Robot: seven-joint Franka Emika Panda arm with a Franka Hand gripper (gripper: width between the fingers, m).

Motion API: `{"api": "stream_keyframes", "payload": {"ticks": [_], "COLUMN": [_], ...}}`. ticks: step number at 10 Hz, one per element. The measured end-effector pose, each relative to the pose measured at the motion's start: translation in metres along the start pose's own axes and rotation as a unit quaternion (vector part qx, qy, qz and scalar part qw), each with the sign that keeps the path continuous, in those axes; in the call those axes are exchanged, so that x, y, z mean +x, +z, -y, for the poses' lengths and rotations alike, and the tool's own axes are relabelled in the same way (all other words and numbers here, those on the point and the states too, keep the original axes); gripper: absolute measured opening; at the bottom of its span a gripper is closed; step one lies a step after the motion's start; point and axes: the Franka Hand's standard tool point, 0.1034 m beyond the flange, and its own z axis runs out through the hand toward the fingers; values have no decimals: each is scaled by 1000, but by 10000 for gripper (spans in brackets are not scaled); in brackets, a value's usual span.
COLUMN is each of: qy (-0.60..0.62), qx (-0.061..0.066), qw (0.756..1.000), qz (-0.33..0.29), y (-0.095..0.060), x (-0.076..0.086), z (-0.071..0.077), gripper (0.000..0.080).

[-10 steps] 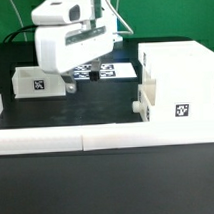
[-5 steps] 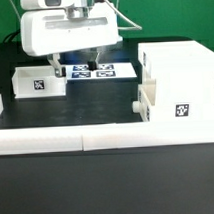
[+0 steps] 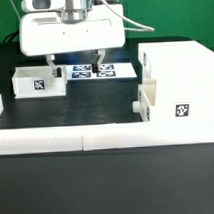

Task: Assemble drawer

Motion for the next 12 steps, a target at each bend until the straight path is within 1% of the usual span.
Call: {"api": "stream_keyframes", "payload": {"ticks": [1, 2, 3, 4, 8, 12], "qy": [14, 21, 20, 21, 20, 15], "qx": [2, 11, 19, 21, 22, 19], "qw": [1000, 999, 999, 999, 998, 999], "qz": [9, 24, 42, 45, 49, 40], "y": [-2, -1, -2, -2, -2, 0], "x": [-5, -3, -3, -2, 0, 3], "z": [4, 11, 15, 16, 27, 28], "gripper": [649, 649, 649, 649, 649, 649]}}
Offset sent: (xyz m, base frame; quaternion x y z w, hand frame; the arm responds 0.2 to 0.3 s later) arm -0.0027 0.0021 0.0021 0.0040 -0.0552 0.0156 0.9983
